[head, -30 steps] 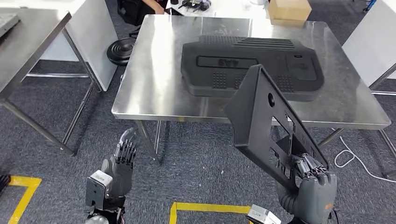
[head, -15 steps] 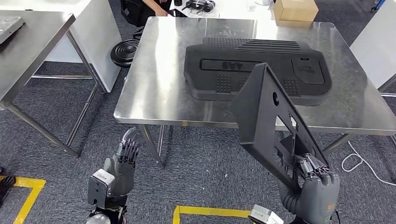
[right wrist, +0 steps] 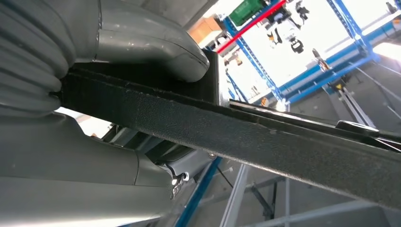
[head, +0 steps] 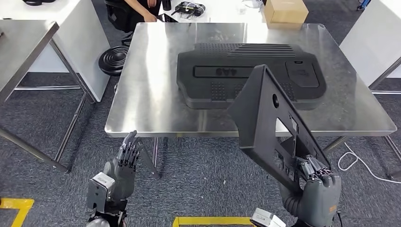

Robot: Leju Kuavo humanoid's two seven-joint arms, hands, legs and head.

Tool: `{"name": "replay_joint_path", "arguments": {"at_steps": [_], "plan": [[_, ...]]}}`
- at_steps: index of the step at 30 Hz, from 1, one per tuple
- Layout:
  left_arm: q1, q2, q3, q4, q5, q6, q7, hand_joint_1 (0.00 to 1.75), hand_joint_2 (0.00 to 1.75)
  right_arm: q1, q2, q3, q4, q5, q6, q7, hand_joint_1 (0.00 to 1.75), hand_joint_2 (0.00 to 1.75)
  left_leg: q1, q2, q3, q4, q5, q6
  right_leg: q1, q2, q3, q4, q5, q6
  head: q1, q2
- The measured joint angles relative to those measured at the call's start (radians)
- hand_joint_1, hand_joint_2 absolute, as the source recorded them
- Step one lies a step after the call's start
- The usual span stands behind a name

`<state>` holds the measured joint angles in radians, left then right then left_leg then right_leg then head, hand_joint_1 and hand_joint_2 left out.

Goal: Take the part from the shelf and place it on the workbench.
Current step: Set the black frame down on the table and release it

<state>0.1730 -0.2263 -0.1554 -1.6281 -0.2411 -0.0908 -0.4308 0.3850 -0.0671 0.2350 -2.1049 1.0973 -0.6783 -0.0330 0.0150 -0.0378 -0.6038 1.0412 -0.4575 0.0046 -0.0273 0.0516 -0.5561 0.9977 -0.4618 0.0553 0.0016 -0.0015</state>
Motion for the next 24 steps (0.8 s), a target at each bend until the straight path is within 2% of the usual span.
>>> {"name": "replay_joint_path", "arguments": {"at_steps": [2, 3, 4, 6, 7, 8, 9, 10, 11, 12, 13, 15, 17, 18, 19, 21, 22, 23, 24], "plan": [[-0.001, -0.001, 0.000, 0.000, 0.000, 0.000, 0.000, 0.00, 0.00, 0.000, 0.000, 0.000, 0.000, -0.001, 0.000, -0.001, 1.75, 1.75, -0.001, 0.009, 0.007, -0.007, 0.000, 0.014, -0.002, -0.009, -0.012, 0.019, -0.009, 0.006, 0.001, 0.000], [-0.001, -0.002, -0.001, -0.001, 0.000, 0.000, 0.000, 0.00, 0.00, -0.001, 0.001, 0.001, 0.000, -0.001, 0.000, -0.001, 1.75, 1.75, 0.001, 0.014, 0.012, -0.011, 0.000, 0.021, 0.000, -0.019, -0.031, 0.055, -0.023, 0.006, 0.003, 0.000], [-0.001, -0.002, -0.001, -0.001, 0.000, 0.000, 0.000, 0.00, 0.00, -0.001, 0.001, 0.001, 0.000, -0.002, 0.000, -0.001, 1.75, 1.75, 0.001, 0.020, 0.016, -0.013, -0.003, 0.027, 0.000, -0.029, -0.063, 0.111, -0.042, 0.002, 0.005, 0.000], [-0.001, -0.002, -0.001, -0.001, 0.000, -0.001, 0.000, 0.00, 0.00, -0.002, 0.001, 0.001, 0.000, -0.003, 0.000, -0.001, 1.75, 1.75, -0.002, 0.031, 0.021, -0.013, -0.010, 0.035, 0.001, -0.038, -0.147, 0.246, -0.080, -0.002, 0.007, 0.000], [-0.001, -0.002, -0.001, 0.000, 0.000, -0.001, 0.000, 0.00, 0.00, -0.001, 0.001, 0.001, 0.001, -0.004, 0.000, -0.001, 1.75, 1.75, -0.003, 0.036, 0.024, -0.013, -0.014, 0.037, 0.001, -0.039, -0.177, 0.286, -0.084, 0.001, 0.006, 0.000], [-0.001, -0.002, -0.001, 0.000, 0.000, -0.001, 0.000, 0.00, 0.00, -0.001, 0.001, 0.001, 0.002, -0.005, 0.000, -0.001, 1.75, 1.75, -0.004, 0.041, 0.029, -0.013, -0.019, 0.037, 0.001, -0.040, -0.188, 0.287, -0.073, 0.007, 0.007, 0.000], [-0.001, -0.002, -0.001, 0.000, 0.000, -0.001, 0.000, 0.00, 0.00, -0.001, 0.001, 0.001, 0.002, -0.006, 0.000, -0.001, 1.75, 1.75, -0.005, 0.046, 0.036, -0.013, -0.025, 0.036, 0.001, -0.043, -0.175, 0.246, -0.045, 0.015, 0.007, 0.000], [-0.001, -0.002, -0.001, 0.000, 0.000, -0.002, 0.000, 0.00, 0.00, -0.001, 0.000, 0.001, 0.003, -0.006, 0.000, -0.001, 1.75, 1.75, -0.005, 0.050, 0.045, -0.013, -0.031, 0.034, 0.002, -0.052, -0.144, 0.173, -0.008, 0.023, 0.007, 0.000], [-0.001, -0.002, -0.001, 0.000, 0.000, -0.002, 0.000, 0.00, 0.00, -0.001, 0.000, 0.002, 0.003, -0.006, 0.000, -0.001, 1.75, 1.75, -0.007, 0.054, 0.054, -0.013, -0.038, 0.030, 0.005, -0.065, -0.111, 0.101, 0.022, 0.025, 0.007, 0.000], [-0.002, -0.002, -0.001, 0.000, 0.000, -0.002, 0.000, 0.00, 0.00, -0.001, 0.001, 0.002, 0.003, -0.006, 0.000, -0.001, 1.75, 1.75, -0.009, 0.057, 0.060, -0.013, -0.044, 0.025, 0.009, -0.074, -0.083, 0.046, 0.043, 0.022, 0.007, 0.000], [-0.002, -0.003, -0.001, 0.000, 0.000, -0.002, 0.000, 0.00, 0.00, -0.001, 0.001, 0.002, 0.003, -0.006, 0.000, -0.001, 1.75, 1.75, -0.011, 0.060, 0.064, -0.014, -0.050, 0.020, 0.013, -0.080, -0.067, 0.015, 0.052, 0.015, 0.006, 0.000], [-0.003, -0.003, -0.001, 0.000, 0.000, -0.002, 0.000, 0.00, 0.00, -0.001, 0.001, 0.002, 0.004, -0.006, 0.000, -0.001, 1.75, 1.75, -0.014, 0.068, 0.070, -0.019, -0.057, 0.011, 0.019, -0.070, -0.060, 0.006, 0.049, -0.001, 0.005, 0.000], [-0.004, -0.003, -0.001, -0.001, 0.000, -0.002, 0.000, 0.00, 0.00, 0.000, 0.002, 0.002, 0.004, -0.003, 0.000, -0.001, 1.75, 1.75, -0.011, 0.068, 0.071, -0.010, -0.069, 0.001, 0.009, -0.058, -0.051, 0.000, 0.047, -0.013, 0.003, 0.000], [-0.005, -0.003, -0.001, -0.001, 0.000, -0.002, 0.000, 0.00, 0.00, -0.001, 0.002, 0.001, 0.004, -0.001, 0.001, -0.001, 1.75, 1.75, -0.010, 0.062, 0.061, 0.017, -0.085, -0.004, 0.004, -0.054, -0.044, -0.003, 0.044, -0.020, 0.001, 0.000], [-0.005, -0.002, -0.001, -0.002, 0.000, -0.002, 0.000, 0.00, 0.00, -0.001, 0.003, 0.001, 0.004, 0.003, 0.001, 0.000, 1.75, 1.75, -0.009, 0.053, 0.038, 0.067, -0.108, -0.007, -0.001, -0.051, -0.036, -0.005, 0.041, -0.027, -0.001, 0.000], [-0.004, -0.001, 0.000, -0.002, 0.000, -0.001, 0.000, 0.00, 0.00, -0.002, 0.004, 0.001, 0.004, 0.014, 0.004, 0.004, 1.75, 1.75, -0.008, 0.041, -0.038, 0.202, -0.158, -0.012, 0.000, -0.046, -0.025, -0.005, 0.032, -0.038, -0.004, 0.000], [-0.003, 0.000, 0.000, -0.001, 0.000, -0.001, 0.000, 0.00, 0.00, -0.001, 0.004, 0.000, 0.004, 0.020, 0.005, 0.007, 1.75, 1.75, -0.006, 0.039, -0.074, 0.251, -0.166, -0.014, 0.001, -0.042, -0.020, -0.005, 0.028, -0.040, -0.004, 0.000], [-0.002, 0.001, 0.001, -0.001, 0.000, -0.001, 0.000, 0.00, 0.00, -0.002, 0.004, 0.000, 0.004, 0.024, 0.007, 0.012, 1.75, 1.75, -0.004, 0.038, -0.095, 0.267, -0.152, -0.016, 0.001, -0.038, -0.014, -0.004, 0.023, -0.040, -0.004, 0.000], [-0.002, 0.001, 0.001, -0.001, 0.000, -0.001, 0.000, 0.00, 0.00, -0.002, 0.004, -0.002, 0.004, 0.027, 0.011, 0.018, 1.75, 1.75, -0.002, 0.038, -0.094, 0.239, -0.116, -0.018, 0.000, -0.034, -0.005, -0.004, 0.018, -0.038, -0.004, 0.000]]}}
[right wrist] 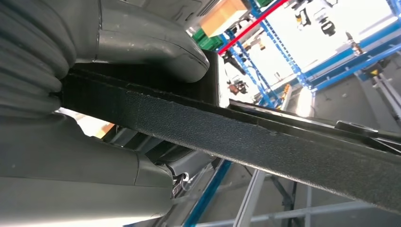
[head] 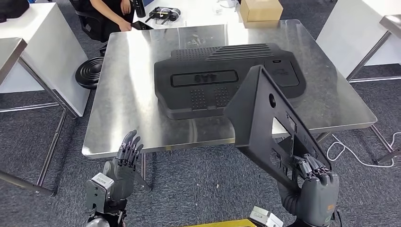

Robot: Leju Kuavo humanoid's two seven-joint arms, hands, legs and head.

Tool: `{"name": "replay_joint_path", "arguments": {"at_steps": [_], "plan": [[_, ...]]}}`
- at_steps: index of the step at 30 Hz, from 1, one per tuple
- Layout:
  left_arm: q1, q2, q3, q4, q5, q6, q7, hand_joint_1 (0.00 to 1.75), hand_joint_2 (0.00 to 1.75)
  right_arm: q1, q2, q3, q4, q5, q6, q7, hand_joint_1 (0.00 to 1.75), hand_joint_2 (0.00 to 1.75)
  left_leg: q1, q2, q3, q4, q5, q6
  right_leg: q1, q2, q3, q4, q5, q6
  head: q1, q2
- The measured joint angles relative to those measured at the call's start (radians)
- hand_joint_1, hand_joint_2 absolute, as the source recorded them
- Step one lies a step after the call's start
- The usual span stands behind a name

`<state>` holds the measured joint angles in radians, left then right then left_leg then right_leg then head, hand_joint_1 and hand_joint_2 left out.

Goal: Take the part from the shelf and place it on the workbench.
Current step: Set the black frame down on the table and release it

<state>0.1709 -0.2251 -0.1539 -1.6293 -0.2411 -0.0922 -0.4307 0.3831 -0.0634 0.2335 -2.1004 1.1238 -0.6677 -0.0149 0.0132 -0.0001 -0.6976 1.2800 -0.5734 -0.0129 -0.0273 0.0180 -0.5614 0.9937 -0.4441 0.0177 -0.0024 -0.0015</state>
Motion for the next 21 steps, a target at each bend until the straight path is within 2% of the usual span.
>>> {"name": "replay_joint_path", "arguments": {"at_steps": [2, 3, 5, 8, 9, 10, 13, 14, 15, 16, 17, 18, 19, 20, 21], "plan": [[0.000, 0.000, 0.001, 0.000, 0.000, 0.000, 0.000, 0.00, 0.00, -0.003, -0.002, -0.008, 0.000, -0.001, 0.011, 0.011, 1.75, 1.75, 0.006, -0.003, 0.043, -0.121, 0.087, -0.002, -0.002, 0.007, 0.015, 0.001, -0.013, 0.009, 0.000, 0.000], [0.000, 0.001, 0.001, 0.001, 0.000, 0.000, 0.000, 0.00, 0.00, -0.006, -0.004, -0.015, 0.000, -0.004, 0.019, 0.017, 1.75, 1.75, 0.006, -0.006, 0.068, -0.181, 0.111, -0.001, 0.000, 0.010, 0.020, 0.003, -0.020, 0.016, 0.000, 0.000], [-0.001, 0.001, 0.002, 0.001, 0.000, -0.002, 0.000, 0.00, 0.00, -0.017, -0.013, -0.041, 0.000, -0.018, 0.043, 0.025, 1.75, 1.75, 0.004, -0.011, 0.092, -0.231, 0.115, 0.006, 0.003, 0.014, 0.020, 0.003, -0.027, 0.029, 0.000, 0.000], [-0.001, 0.000, 0.007, -0.002, 0.001, -0.005, -0.006, 0.00, 0.00, -0.034, -0.034, -0.105, 0.000, -0.049, 0.102, 0.025, 1.75, 1.75, 0.000, -0.012, 0.094, -0.239, 0.113, 0.026, 0.002, 0.013, 0.017, 0.003, -0.030, 0.042, 0.002, 0.000], [-0.001, 0.000, 0.009, -0.004, 0.001, -0.005, -0.009, 0.00, 0.00, -0.040, -0.042, -0.134, 0.001, -0.057, 0.124, 0.022, 1.75, 1.75, 0.001, -0.011, 0.098, -0.242, 0.113, 0.033, 0.002, 0.008, 0.009, 0.019, -0.037, 0.044, 0.003, 0.000], [-0.001, 0.000, 0.011, -0.006, 0.002, -0.003, -0.012, 0.00, 0.00, -0.047, -0.051, -0.167, 0.001, -0.063, 0.146, 0.019, 1.75, 1.75, 0.002, -0.011, 0.101, -0.245, 0.112, 0.040, 0.003, 0.002, -0.013, 0.059, -0.052, 0.045, 0.005, 0.000], [0.000, -0.001, 0.017, -0.010, 0.004, 0.000, -0.015, 0.00, 0.00, -0.062, -0.073, -0.256, 0.008, -0.071, 0.196, 0.018, 1.75, 1.75, 0.001, -0.009, 0.107, -0.246, 0.105, 0.053, 0.004, -0.006, -0.139, 0.267, -0.112, 0.041, 0.008, 0.000], [0.000, -0.001, 0.019, -0.010, 0.005, 0.000, -0.016, 0.00, 0.00, -0.064, -0.079, -0.277, 0.011, -0.072, 0.205, 0.019, 1.75, 1.75, 0.001, -0.009, 0.109, -0.246, 0.102, 0.055, 0.004, -0.006, -0.170, 0.307, -0.115, 0.044, 0.008, 0.000], [0.000, -0.001, 0.020, -0.010, 0.006, 0.000, -0.016, 0.00, 0.00, -0.065, -0.083, -0.295, 0.013, -0.072, 0.209, 0.019, 1.75, 1.75, 0.001, -0.009, 0.114, -0.246, 0.098, 0.055, 0.004, -0.007, -0.179, 0.305, -0.101, 0.051, 0.008, 0.000], [0.000, -0.001, 0.022, -0.010, 0.008, 0.000, -0.016, 0.00, 0.00, -0.067, -0.087, -0.310, 0.015, -0.073, 0.212, 0.020, 1.75, 1.75, 0.001, -0.009, 0.120, -0.246, 0.094, 0.055, 0.004, -0.008, -0.166, 0.259, -0.070, 0.060, 0.008, 0.000], [0.000, -0.001, 0.023, -0.010, 0.009, 0.001, -0.016, 0.00, 0.00, -0.069, -0.091, -0.322, 0.016, -0.073, 0.213, 0.020, 1.75, 1.75, 0.001, -0.009, 0.128, -0.246, 0.088, 0.052, 0.003, -0.012, -0.137, 0.184, -0.032, 0.069, 0.008, 0.000], [0.000, -0.001, 0.024, -0.010, 0.010, 0.001, -0.016, 0.00, 0.00, -0.072, -0.093, -0.331, 0.017, -0.073, 0.213, 0.020, 1.75, 1.75, -0.002, -0.009, 0.134, -0.246, 0.082, 0.048, 0.006, -0.018, -0.105, 0.109, 0.000, 0.073, 0.009, 0.000], [0.000, -0.001, 0.024, -0.011, 0.010, 0.001, -0.016, 0.00, 0.00, -0.074, -0.095, -0.337, 0.017, -0.072, 0.214, 0.020, 1.75, 1.75, -0.006, -0.009, 0.138, -0.245, 0.075, 0.043, 0.007, -0.021, -0.079, 0.050, 0.023, 0.071, 0.010, 0.000], [0.000, -0.001, 0.025, -0.012, 0.010, 0.001, -0.016, 0.00, 0.00, -0.076, -0.096, -0.342, 0.017, -0.072, 0.214, 0.020, 1.75, 1.75, -0.009, -0.009, 0.141, -0.246, 0.070, 0.039, 0.010, -0.023, -0.065, 0.020, 0.032, 0.064, 0.009, 0.000], [-0.001, -0.001, 0.025, -0.013, 0.010, 0.001, -0.016, 0.00, 0.00, -0.076, -0.097, -0.346, 0.017, -0.072, 0.214, 0.020, 1.75, 1.75, -0.013, -0.008, 0.143, -0.248, 0.067, 0.034, 0.013, -0.022, -0.060, 0.013, 0.031, 0.055, 0.008, 0.000]]}}
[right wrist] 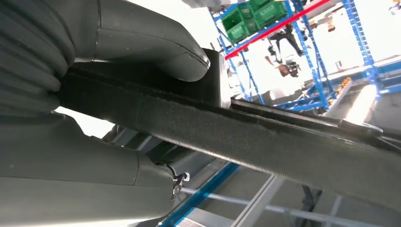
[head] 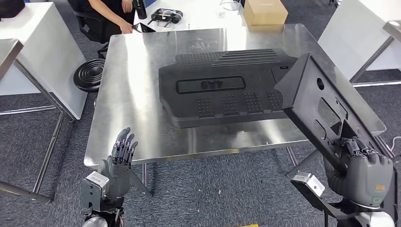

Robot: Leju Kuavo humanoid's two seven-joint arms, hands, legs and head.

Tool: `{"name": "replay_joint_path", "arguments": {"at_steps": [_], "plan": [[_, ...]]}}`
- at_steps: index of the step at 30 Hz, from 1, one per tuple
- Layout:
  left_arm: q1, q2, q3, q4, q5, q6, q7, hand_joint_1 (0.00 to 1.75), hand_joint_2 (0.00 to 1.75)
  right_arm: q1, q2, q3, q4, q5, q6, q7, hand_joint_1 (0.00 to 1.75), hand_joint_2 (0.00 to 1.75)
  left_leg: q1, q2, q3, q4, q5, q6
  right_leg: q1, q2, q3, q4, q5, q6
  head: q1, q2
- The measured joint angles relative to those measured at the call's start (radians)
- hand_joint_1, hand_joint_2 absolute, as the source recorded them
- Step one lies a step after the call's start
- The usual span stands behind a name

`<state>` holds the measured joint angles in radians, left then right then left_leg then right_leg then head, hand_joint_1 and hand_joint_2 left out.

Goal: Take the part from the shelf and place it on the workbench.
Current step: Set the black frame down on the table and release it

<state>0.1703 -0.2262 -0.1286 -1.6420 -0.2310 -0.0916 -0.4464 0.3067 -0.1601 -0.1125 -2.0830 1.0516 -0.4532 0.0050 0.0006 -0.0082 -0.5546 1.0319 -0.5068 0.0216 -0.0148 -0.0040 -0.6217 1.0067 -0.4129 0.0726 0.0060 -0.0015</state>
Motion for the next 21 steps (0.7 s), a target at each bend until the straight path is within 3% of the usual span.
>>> {"name": "replay_joint_path", "arguments": {"at_steps": [2, 4, 7, 8, 9, 10, 12, 13, 15, 17, 21], "plan": [[0.000, 0.000, 0.001, -0.003, 0.000, 0.000, 0.000, 0.00, 0.00, 0.000, -0.001, -0.006, 0.000, 0.000, 0.001, 0.000, 1.75, 1.75, 0.001, 0.003, 0.005, -0.002, -0.006, -0.008, -0.004, 0.004, 0.004, -0.002, -0.002, -0.016, -0.002, 0.000], [-0.001, 0.000, 0.002, -0.006, 0.000, 0.000, -0.001, 0.00, 0.00, -0.001, -0.001, -0.009, 0.000, 0.000, 0.000, 0.000, 1.75, 1.75, 0.003, 0.004, -0.008, 0.042, -0.033, -0.018, -0.012, 0.005, 0.015, -0.005, -0.007, -0.033, -0.003, 0.000], [0.001, 0.001, 0.002, -0.006, 0.000, 0.001, -0.001, 0.00, 0.00, -0.001, -0.001, -0.010, 0.001, 0.000, 0.001, -0.001, 1.75, 1.75, 0.004, 0.004, -0.105, 0.229, -0.114, -0.025, -0.011, 0.005, 0.031, -0.006, -0.018, -0.051, -0.004, 0.000], [0.001, 0.002, 0.003, -0.006, 0.000, 0.001, -0.001, 0.00, 0.00, -0.001, -0.001, -0.010, 0.001, 0.001, 0.001, -0.001, 1.75, 1.75, 0.005, 0.004, -0.137, 0.275, -0.122, -0.026, -0.010, 0.006, 0.036, -0.006, -0.022, -0.054, -0.004, 0.000], [0.001, 0.002, 0.003, -0.006, 0.000, 0.001, -0.001, 0.00, 0.00, -0.001, -0.002, -0.011, 0.002, 0.002, 0.004, 0.001, 1.75, 1.75, 0.005, 0.004, -0.153, 0.285, -0.108, -0.026, -0.009, 0.008, 0.042, -0.006, -0.027, -0.055, -0.004, 0.000], [0.001, 0.003, 0.003, -0.006, 0.000, 0.001, -0.001, 0.00, 0.00, -0.002, -0.002, -0.012, 0.003, 0.004, 0.011, 0.005, 1.75, 1.75, 0.005, 0.004, -0.149, 0.257, -0.073, -0.024, -0.008, 0.010, 0.051, -0.006, -0.032, -0.054, -0.004, 0.000], [0.001, 0.003, 0.004, -0.006, 0.000, 0.003, -0.002, 0.00, 0.00, -0.008, -0.007, -0.018, 0.007, 0.009, 0.032, 0.017, 1.75, 1.75, 0.004, 0.004, -0.102, 0.128, 0.015, -0.016, -0.007, 0.014, 0.067, -0.005, -0.043, -0.047, -0.004, 0.000], [0.000, 0.003, 0.005, -0.006, 0.000, 0.005, -0.003, 0.00, 0.00, -0.014, -0.012, -0.025, 0.010, 0.011, 0.047, 0.024, 1.75, 1.75, 0.003, 0.003, -0.079, 0.070, 0.042, -0.012, -0.004, 0.017, 0.072, -0.004, -0.049, -0.043, -0.004, 0.000], [-0.001, 0.002, 0.006, -0.008, 0.000, 0.008, -0.005, 0.00, 0.00, -0.033, -0.029, -0.043, 0.020, 0.011, 0.076, 0.034, 1.75, 1.75, -0.001, 0.002, -0.059, 0.017, 0.055, -0.004, -0.001, 0.019, 0.073, -0.004, -0.054, -0.032, -0.004, 0.000], [-0.003, 0.002, 0.009, -0.012, -0.001, 0.010, -0.007, 0.00, 0.00, -0.055, -0.047, -0.060, 0.033, 0.015, 0.107, 0.046, 1.75, 1.75, -0.005, 0.002, -0.058, 0.008, 0.055, 0.003, -0.001, 0.020, 0.074, -0.010, -0.053, -0.024, -0.005, 0.000], [-0.025, 0.000, 0.010, -0.017, -0.006, 0.003, -0.011, 0.00, 0.00, -0.157, -0.096, -0.081, 0.111, 0.054, 0.204, 0.094, 1.75, 1.75, -0.006, 0.001, -0.055, -0.004, 0.064, 0.005, 0.001, 0.019, 0.082, -0.025, -0.046, -0.031, -0.003, 0.000]]}}
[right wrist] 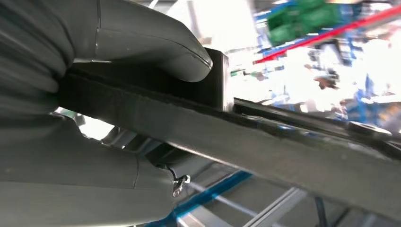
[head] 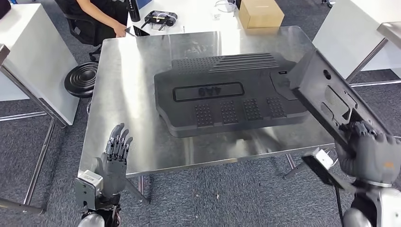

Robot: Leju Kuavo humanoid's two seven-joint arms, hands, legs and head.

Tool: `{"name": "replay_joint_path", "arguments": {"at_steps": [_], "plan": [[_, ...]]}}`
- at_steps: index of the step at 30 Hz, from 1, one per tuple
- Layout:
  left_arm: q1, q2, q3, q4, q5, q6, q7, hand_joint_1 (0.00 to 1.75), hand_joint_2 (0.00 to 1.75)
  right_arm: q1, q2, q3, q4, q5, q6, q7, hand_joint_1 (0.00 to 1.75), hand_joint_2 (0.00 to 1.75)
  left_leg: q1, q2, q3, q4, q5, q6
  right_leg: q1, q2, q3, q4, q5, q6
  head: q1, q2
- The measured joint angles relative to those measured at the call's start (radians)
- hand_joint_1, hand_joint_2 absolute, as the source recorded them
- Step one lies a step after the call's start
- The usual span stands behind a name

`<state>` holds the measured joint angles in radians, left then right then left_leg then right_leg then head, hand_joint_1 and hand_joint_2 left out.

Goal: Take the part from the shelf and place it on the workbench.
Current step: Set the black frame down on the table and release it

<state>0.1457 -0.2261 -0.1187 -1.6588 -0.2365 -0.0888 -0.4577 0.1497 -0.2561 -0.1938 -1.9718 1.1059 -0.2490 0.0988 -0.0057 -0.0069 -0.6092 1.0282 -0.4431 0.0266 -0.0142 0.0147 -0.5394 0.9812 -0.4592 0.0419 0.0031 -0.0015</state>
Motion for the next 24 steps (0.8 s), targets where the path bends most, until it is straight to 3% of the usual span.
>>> {"name": "replay_joint_path", "arguments": {"at_steps": [6, 11, 24], "plan": [[-0.016, 0.000, -0.001, 0.002, -0.003, -0.007, 0.001, 0.00, 0.00, -0.073, -0.028, -0.001, 0.068, 0.018, 0.033, 0.016, 1.75, 1.75, -0.003, 0.000, -0.001, 0.000, 0.000, 0.002, -0.003, -0.001, 0.000, -0.003, 0.001, 0.001, 0.000, 0.000], [-0.072, 0.002, -0.015, 0.023, -0.003, -0.029, 0.016, 0.00, 0.00, -0.314, -0.086, 0.041, 0.312, 0.101, 0.094, 0.065, 1.75, 1.75, -0.009, -0.002, -0.005, 0.001, 0.004, 0.013, -0.006, -0.003, -0.003, -0.007, 0.009, 0.015, -0.001, 0.000], [-0.135, 0.008, -0.041, 0.051, -0.002, -0.044, 0.039, 0.00, 0.00, -0.503, -0.044, 0.186, 0.532, 0.241, 0.092, 0.115, 1.75, 1.75, -0.003, -0.001, -0.005, 0.000, 0.008, 0.013, 0.001, -0.005, -0.005, -0.003, 0.010, 0.016, -0.001, 0.000]]}}
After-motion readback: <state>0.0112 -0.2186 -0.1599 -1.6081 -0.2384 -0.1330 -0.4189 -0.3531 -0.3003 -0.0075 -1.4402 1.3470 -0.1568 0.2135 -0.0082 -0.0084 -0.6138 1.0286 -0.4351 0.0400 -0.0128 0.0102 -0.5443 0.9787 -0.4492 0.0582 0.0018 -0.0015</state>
